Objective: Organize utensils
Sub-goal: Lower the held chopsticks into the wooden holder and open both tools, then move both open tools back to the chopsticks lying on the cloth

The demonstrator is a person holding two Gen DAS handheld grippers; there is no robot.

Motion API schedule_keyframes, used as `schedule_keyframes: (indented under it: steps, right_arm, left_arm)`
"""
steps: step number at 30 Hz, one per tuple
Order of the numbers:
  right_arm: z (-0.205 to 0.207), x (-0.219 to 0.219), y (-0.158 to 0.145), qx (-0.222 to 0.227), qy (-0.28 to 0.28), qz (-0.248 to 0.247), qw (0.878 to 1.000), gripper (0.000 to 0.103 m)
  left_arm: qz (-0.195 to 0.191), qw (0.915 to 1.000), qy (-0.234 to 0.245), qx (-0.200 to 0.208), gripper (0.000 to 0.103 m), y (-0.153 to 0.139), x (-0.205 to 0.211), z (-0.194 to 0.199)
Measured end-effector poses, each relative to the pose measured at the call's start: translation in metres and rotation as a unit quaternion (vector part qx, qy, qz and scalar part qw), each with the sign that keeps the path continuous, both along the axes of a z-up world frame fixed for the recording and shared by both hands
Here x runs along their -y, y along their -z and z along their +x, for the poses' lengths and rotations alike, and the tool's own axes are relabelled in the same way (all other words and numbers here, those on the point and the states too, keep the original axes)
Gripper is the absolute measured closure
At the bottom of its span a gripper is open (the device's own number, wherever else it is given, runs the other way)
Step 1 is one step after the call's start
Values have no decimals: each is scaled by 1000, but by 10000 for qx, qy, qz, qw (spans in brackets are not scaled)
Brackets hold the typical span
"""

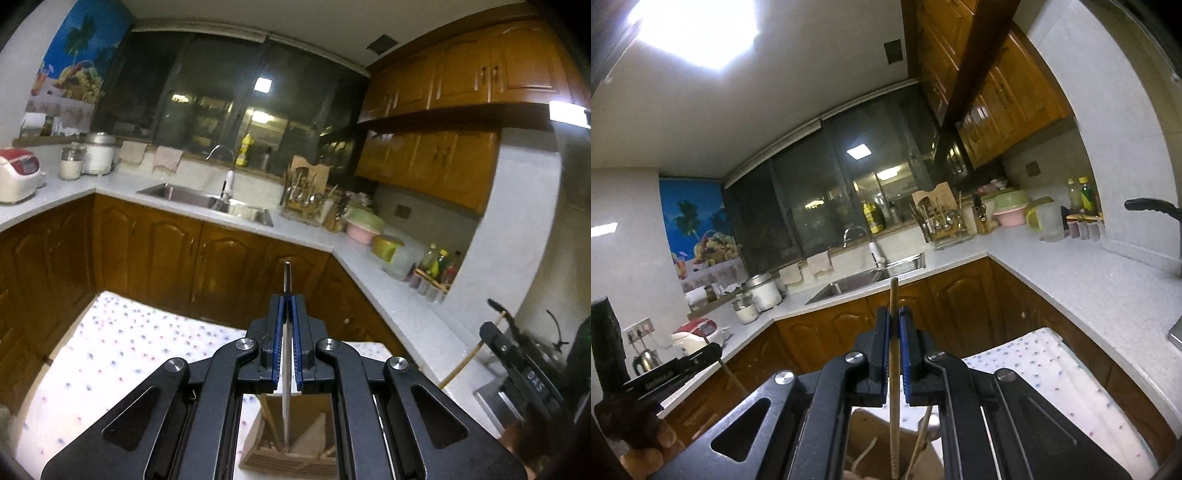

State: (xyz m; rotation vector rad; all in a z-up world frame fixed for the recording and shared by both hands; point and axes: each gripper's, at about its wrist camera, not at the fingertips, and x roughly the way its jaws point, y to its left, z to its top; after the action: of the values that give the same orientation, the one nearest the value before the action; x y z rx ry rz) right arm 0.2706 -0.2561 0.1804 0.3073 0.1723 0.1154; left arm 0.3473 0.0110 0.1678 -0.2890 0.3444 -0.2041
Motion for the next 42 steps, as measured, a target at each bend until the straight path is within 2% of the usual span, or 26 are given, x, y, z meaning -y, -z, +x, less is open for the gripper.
schedule_keyframes:
  steps: [7,12,17,26,28,30,31,33,35,36,37,38,42]
  right_arm:
    - [15,-7,37,-355,-42,-120,9993,98]
    - [23,-13,64,-801,-228,-223,9963,98]
    - [24,-16,73,-998,-321,-273,9941,97]
    - [24,-15,72,-1058,-320,-267,9935,97]
    - [24,-15,72,-1071,-341,-232,9934,92]
    - [23,-13,71,-1076,-346,-151,9935,91]
    - [21,-11,71,-1064,-325,-119,9937,87]
    - [17,-6,68,-984,-309,-12,9947,72]
    - [9,-1,64,-824,-305,135,9960,41]
    - [3,2,61,-726,-281,200,9968,34]
    - [-1,3,59,-650,-258,244,9973,22]
    - [-8,6,56,-569,-227,285,9977,16]
    - [-28,9,49,-459,-259,370,9979,15]
  left_arm:
    - [15,9988,100,-471,99,51,4,13]
    - [123,9973,147,-713,99,73,8,12]
    - [142,9966,150,-796,98,78,9,11]
    - [129,9958,224,-875,98,77,8,13]
    - [58,9954,315,-899,96,75,7,12]
    - [41,9955,341,-888,79,72,6,8]
    - [54,9958,310,-860,74,70,5,5]
    - [33,9965,255,-795,54,65,2,-3]
    - [-41,9969,230,-747,41,62,-2,-10]
    - [-92,9973,219,-700,33,61,-5,-16]
    - [-114,9974,196,-685,28,60,-7,-20]
    - [-140,9976,139,-671,23,60,-9,-26]
    - [-226,9970,93,-739,23,63,-14,-42]
